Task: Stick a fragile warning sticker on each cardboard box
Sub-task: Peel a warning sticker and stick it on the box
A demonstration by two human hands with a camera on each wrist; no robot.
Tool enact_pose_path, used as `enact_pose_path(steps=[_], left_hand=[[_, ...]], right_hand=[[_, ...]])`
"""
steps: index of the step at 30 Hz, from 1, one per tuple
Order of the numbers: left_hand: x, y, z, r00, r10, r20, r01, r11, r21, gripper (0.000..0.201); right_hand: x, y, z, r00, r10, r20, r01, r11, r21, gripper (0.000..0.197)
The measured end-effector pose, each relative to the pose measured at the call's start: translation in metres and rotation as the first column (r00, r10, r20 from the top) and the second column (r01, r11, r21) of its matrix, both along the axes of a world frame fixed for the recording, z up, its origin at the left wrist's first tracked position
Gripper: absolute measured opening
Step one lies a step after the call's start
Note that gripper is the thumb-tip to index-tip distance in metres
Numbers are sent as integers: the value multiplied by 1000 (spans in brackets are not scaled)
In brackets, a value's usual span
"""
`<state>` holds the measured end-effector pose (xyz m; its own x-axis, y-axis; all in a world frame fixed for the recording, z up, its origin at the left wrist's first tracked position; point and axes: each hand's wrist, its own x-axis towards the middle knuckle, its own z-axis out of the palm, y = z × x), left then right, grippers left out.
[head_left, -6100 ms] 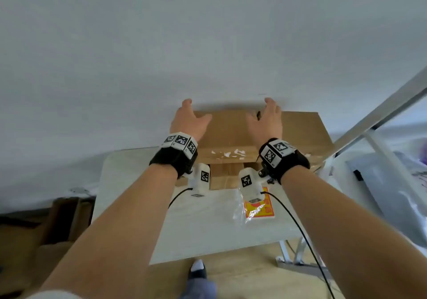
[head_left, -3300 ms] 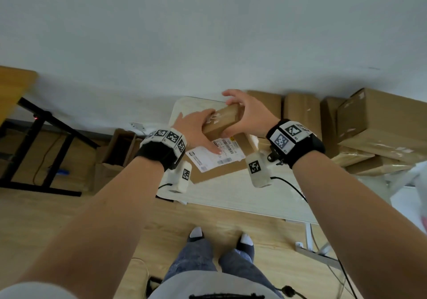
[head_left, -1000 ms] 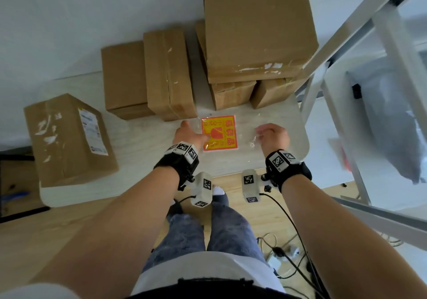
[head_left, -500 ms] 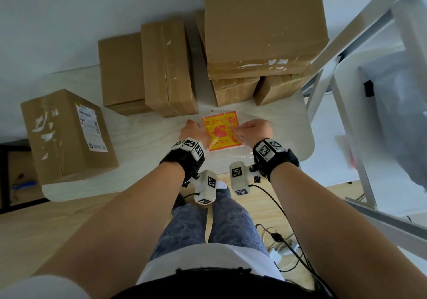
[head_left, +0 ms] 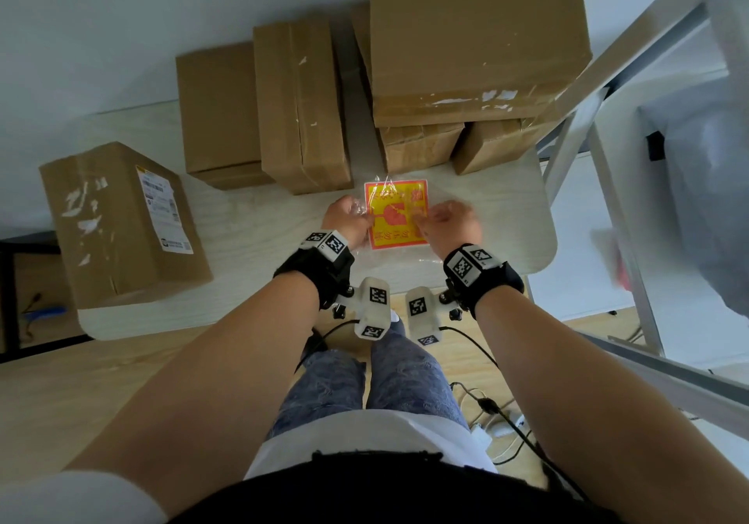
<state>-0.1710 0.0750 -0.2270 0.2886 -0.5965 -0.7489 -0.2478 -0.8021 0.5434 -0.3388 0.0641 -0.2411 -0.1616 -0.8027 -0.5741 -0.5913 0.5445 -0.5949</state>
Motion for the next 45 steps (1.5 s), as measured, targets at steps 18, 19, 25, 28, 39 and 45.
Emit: enact_pose_path(steps=[18, 19, 25, 28, 39, 45], left_hand=[[59, 39, 15, 978, 205, -44, -209, 967, -144, 16], [63, 41, 13, 975, 220, -37, -223, 964, -147, 25], [73, 55, 17, 979, 202, -34, -205, 954, -219, 11], [77, 60, 16, 970, 240, -26, -240, 945, -221, 25], [94, 67, 15, 933, 143, 331, -127, 990, -67, 15], [95, 67, 11, 912, 112, 394, -128, 992, 13, 31]], right_hand=[[43, 8, 27, 951, 40, 307, -26, 998, -49, 18], [46, 9, 29, 936, 42, 351, -26, 998, -50, 17], [65, 16, 33, 964, 84, 252, -94, 995, 26, 16], [73, 18, 29, 976, 77, 204, -77, 997, -8, 18], [60, 26, 38, 998, 58, -10, -59, 986, -155, 11], [44, 27, 52, 991, -37, -132, -11, 938, -345, 20]])
